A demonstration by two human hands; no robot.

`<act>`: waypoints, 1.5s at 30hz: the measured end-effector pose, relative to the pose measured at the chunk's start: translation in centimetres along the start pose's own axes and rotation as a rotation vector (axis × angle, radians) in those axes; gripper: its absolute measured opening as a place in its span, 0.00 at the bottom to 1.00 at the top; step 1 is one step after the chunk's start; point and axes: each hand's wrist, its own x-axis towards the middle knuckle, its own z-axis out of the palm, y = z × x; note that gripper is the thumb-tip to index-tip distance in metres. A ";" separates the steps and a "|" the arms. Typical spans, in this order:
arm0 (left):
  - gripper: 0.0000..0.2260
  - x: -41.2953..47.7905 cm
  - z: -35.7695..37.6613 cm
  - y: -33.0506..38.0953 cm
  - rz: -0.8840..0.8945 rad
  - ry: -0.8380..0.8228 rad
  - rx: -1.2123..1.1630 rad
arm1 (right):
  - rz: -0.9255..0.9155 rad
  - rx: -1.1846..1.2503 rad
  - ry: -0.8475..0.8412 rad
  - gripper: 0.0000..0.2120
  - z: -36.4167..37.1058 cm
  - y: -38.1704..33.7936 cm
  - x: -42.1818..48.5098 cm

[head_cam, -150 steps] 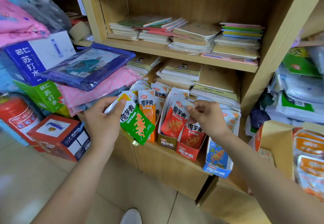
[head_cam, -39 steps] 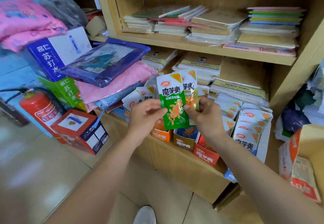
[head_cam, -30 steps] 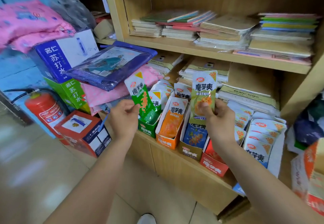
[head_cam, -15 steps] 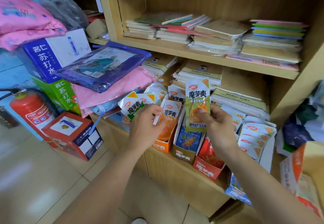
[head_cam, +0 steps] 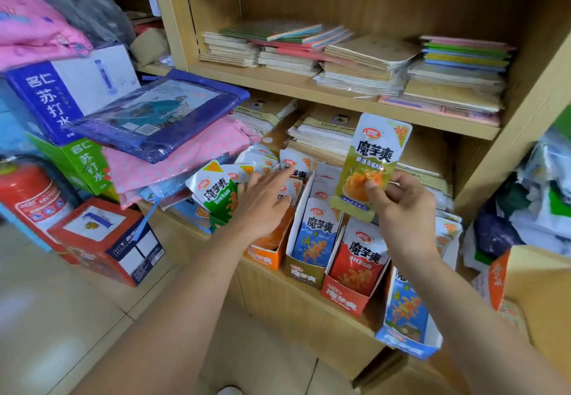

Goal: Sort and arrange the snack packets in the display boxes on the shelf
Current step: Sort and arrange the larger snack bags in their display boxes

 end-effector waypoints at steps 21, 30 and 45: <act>0.14 -1.4 2.4 4.1 0.344 0.180 0.268 | -0.053 -0.167 0.129 0.10 -1.7 0.4 0.5; 0.06 -4.5 -2.1 1.4 0.336 0.012 -0.310 | -0.044 -0.142 0.100 0.09 -1.4 -0.4 0.1; 0.11 -7.6 -3.6 1.7 0.281 -0.118 -0.268 | -0.031 -0.187 -0.031 0.08 -0.3 -0.7 -1.2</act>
